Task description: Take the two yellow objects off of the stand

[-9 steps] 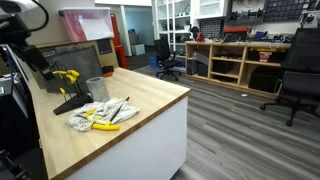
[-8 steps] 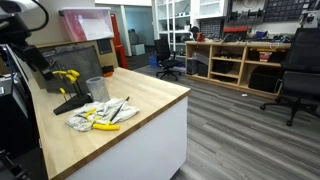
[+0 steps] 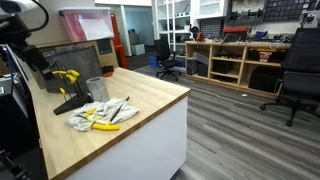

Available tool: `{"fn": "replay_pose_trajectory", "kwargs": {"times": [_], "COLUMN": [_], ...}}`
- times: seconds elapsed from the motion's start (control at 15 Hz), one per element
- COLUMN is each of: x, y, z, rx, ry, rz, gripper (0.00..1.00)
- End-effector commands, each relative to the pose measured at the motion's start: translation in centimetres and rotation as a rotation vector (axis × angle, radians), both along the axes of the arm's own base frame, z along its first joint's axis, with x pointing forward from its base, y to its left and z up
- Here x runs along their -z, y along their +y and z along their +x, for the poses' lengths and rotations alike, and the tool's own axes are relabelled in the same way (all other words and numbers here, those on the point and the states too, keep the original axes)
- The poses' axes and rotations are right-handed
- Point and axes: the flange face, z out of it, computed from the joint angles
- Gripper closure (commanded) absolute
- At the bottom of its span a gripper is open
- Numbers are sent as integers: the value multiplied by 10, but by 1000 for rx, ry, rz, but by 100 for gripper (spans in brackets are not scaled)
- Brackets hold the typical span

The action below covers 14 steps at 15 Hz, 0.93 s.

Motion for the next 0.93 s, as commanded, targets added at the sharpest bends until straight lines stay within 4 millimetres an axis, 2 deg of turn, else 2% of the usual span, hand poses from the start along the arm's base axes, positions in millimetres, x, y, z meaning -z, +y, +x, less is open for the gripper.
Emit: {"fn": "replay_pose_trajectory", "kwargs": {"times": [0.0, 0.6, 0.87], "x": [-1, -1, 2], "y": [0, 0, 8], "z": [0, 0, 4], "rx": [0, 0, 84], "ry": [1, 1, -36], "rz": [0, 0, 7], "gripper": [0, 0, 0]}}
